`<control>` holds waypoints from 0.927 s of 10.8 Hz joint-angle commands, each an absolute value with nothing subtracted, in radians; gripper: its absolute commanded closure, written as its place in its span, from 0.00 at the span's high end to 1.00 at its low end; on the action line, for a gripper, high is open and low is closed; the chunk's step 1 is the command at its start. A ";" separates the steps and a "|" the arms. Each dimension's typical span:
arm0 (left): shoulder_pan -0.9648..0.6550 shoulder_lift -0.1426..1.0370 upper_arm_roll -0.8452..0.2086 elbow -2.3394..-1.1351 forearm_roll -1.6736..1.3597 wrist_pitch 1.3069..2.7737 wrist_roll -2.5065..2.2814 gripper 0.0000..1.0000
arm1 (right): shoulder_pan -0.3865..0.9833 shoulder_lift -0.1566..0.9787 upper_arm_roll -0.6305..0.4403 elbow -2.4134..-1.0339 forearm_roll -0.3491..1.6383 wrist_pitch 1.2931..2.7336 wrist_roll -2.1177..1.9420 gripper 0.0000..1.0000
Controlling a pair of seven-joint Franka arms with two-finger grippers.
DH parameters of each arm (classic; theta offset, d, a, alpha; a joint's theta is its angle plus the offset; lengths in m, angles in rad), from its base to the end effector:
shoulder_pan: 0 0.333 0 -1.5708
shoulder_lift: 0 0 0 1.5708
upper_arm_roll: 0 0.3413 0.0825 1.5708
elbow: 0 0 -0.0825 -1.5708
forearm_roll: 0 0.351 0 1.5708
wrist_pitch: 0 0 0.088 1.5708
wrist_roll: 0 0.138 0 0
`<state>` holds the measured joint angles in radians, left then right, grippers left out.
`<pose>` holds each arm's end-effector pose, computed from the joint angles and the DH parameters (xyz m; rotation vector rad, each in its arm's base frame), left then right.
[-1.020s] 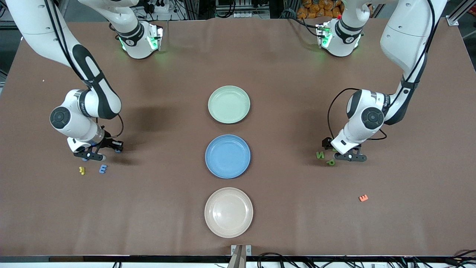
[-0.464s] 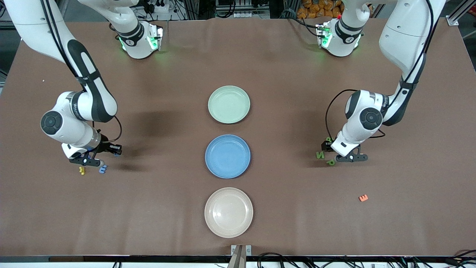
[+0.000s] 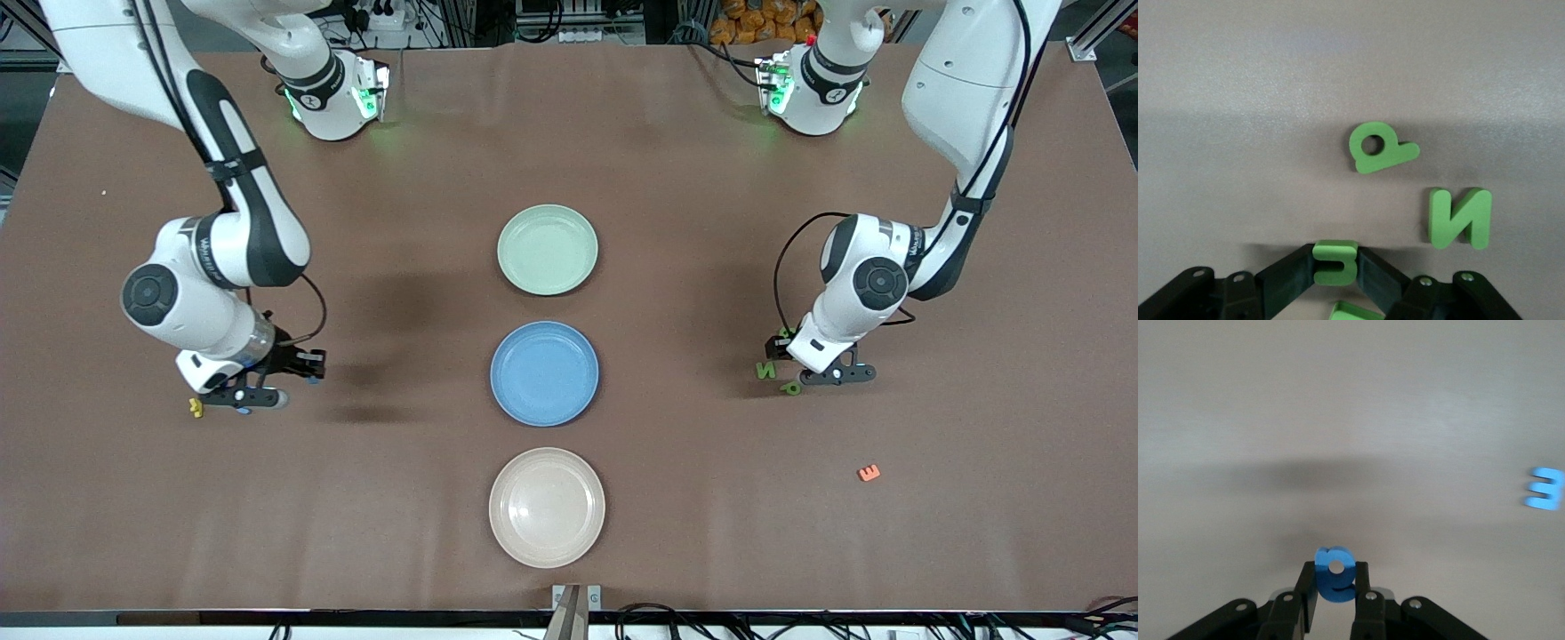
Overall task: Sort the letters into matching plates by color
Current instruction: 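Place the d on the blue plate while the left gripper places S on green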
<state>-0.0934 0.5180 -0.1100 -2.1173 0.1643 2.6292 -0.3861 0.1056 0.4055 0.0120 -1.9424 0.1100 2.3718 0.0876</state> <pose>0.5585 -0.1166 0.1849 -3.1156 -0.0836 -0.0121 0.6054 0.0748 0.2911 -3.0564 0.0751 -0.0233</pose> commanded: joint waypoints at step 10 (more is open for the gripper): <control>-0.107 0.462 -0.349 -2.014 0.183 2.363 -0.778 0.00 | 0.560 0.698 -0.002 -1.556 0.267 2.368 0.330 0.06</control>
<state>-0.0992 0.4683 -0.2595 -2.0597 0.1642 2.4659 -0.6109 0.5168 0.6047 0.0118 -1.6529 0.2538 2.3766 0.2820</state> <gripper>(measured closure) 0.656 0.736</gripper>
